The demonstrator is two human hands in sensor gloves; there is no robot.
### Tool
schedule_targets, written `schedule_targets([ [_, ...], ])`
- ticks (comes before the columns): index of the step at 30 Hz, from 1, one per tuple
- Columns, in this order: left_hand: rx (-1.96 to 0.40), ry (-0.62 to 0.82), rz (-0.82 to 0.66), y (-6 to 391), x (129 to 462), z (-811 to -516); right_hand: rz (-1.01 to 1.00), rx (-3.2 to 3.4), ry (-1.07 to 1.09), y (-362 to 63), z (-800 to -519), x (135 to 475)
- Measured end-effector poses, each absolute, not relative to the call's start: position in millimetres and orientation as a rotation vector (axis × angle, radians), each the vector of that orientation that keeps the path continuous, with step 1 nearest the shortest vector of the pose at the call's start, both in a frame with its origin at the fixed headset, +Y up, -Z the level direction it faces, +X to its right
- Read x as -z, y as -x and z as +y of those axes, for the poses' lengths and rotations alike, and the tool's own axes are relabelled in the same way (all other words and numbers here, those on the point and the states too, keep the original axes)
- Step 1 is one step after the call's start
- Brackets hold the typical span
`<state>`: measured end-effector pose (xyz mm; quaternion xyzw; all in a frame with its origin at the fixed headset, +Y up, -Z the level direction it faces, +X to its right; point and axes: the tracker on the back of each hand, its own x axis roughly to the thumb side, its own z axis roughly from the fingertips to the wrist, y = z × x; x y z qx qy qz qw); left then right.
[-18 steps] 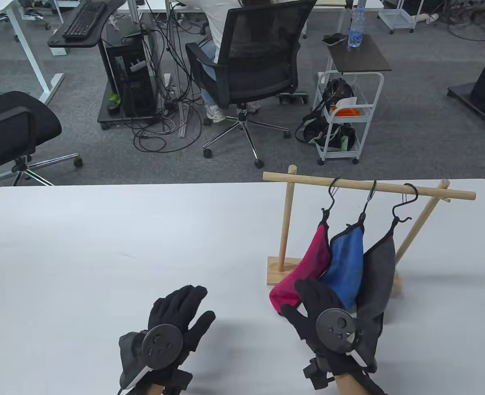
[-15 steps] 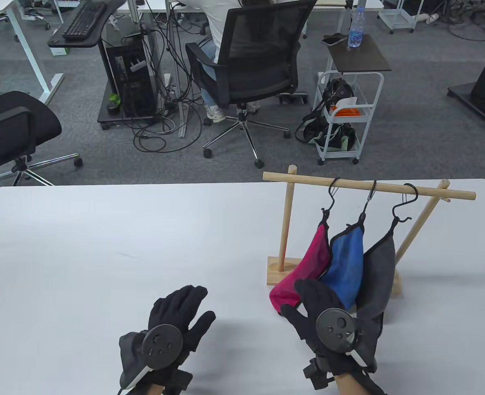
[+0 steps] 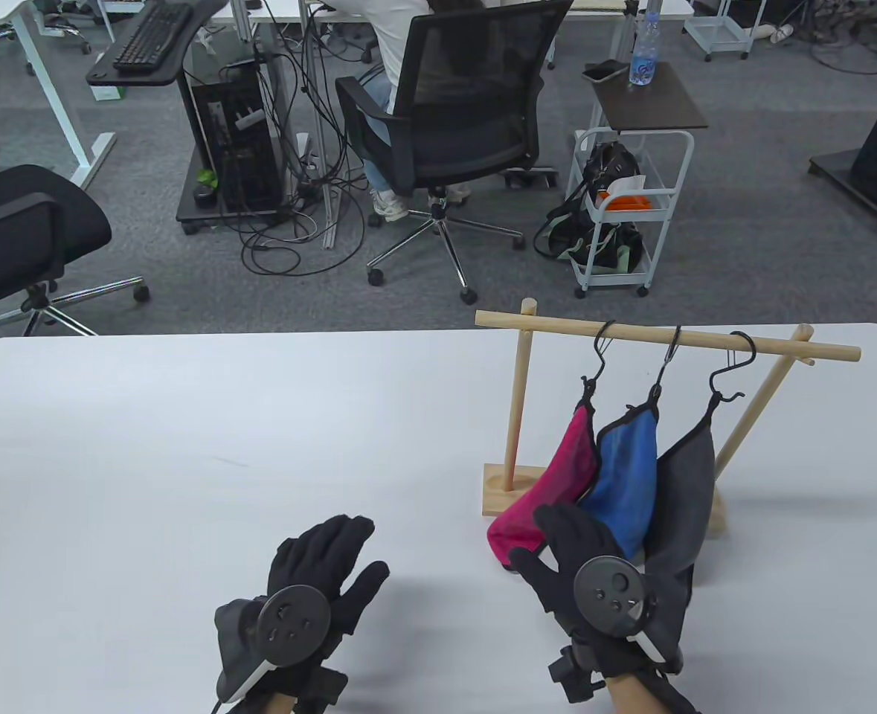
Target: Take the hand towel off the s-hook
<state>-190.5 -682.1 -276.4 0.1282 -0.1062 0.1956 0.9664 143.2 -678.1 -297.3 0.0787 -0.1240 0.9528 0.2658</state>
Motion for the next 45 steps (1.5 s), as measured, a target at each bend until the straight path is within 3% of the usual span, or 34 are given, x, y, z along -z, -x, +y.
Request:
schedule_targets([
  [28,-0.395,-0.249,-0.213,190.0,278.1,-681.5,-0.423,-2.362,0.002,-168.6,-645.2,333.8],
  [41,-0.399,-0.253,-0.208,191.4,278.1,-681.2,-0.103,-2.186,0.138,-169.0,-654.6,383.0],
  [45,-0.412,-0.263,-0.199,193.1,278.2,-680.8,-0.118,-2.095,0.211,-166.6,-657.9,390.9],
])
